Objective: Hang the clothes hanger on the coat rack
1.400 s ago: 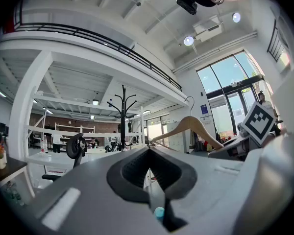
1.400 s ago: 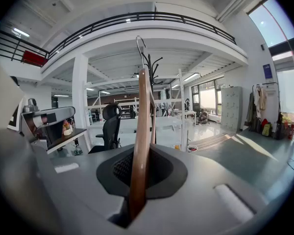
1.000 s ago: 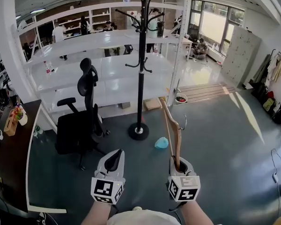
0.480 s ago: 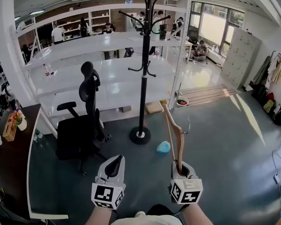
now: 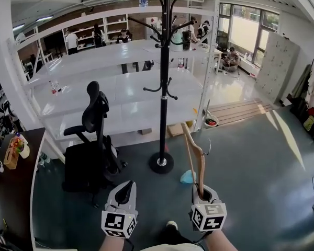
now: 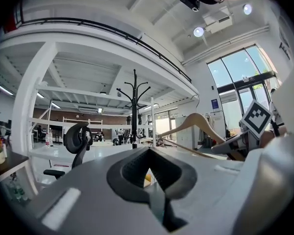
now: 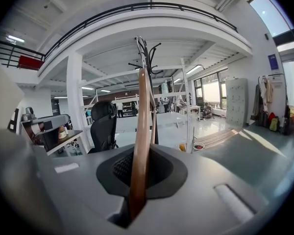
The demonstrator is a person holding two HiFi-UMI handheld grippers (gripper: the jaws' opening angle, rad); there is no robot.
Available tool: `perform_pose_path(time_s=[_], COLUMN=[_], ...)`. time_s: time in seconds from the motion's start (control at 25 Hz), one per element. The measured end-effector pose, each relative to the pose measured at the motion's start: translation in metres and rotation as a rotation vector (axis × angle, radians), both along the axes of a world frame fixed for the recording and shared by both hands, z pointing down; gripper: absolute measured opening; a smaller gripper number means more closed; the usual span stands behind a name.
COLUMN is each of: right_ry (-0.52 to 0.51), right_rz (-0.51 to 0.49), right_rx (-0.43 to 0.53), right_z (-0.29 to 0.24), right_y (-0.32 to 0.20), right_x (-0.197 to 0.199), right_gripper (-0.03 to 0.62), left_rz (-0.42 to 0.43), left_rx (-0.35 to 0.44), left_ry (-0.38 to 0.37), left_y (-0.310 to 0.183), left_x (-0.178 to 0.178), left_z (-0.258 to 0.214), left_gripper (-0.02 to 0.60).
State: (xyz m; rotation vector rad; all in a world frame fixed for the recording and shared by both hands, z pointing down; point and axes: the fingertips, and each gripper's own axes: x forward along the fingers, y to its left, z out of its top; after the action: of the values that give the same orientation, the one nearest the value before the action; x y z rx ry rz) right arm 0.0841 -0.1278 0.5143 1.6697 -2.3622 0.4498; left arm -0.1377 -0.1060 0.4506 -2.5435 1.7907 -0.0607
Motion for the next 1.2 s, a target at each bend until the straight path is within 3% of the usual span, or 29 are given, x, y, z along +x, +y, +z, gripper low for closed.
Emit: perform_pose_path(time_s=[0.28, 0.72, 1.2], right_ry=[0.000, 0.021, 0.012], right_rz=[-0.028, -0.045, 0.025], right_rx=[0.002, 0.027, 0.094], right_z=[-0.004, -0.021, -0.062], right_y=[-0.093, -0.207, -0.355], right_x=[0.027, 0.041, 0.016], right_gripper=[0.034, 0.034, 0.034], left_rz=[-0.047, -0.027, 0.003], left_rx=[0.005, 0.005, 0.034], left_ry=[0.026, -0.003, -0.013], left_y=[-0.089, -0.190, -0.290], left_x=[0.019, 0.046, 0.010], left_z=[-0.009, -0.009, -0.014], left_gripper=[0.000, 0.000, 0.000])
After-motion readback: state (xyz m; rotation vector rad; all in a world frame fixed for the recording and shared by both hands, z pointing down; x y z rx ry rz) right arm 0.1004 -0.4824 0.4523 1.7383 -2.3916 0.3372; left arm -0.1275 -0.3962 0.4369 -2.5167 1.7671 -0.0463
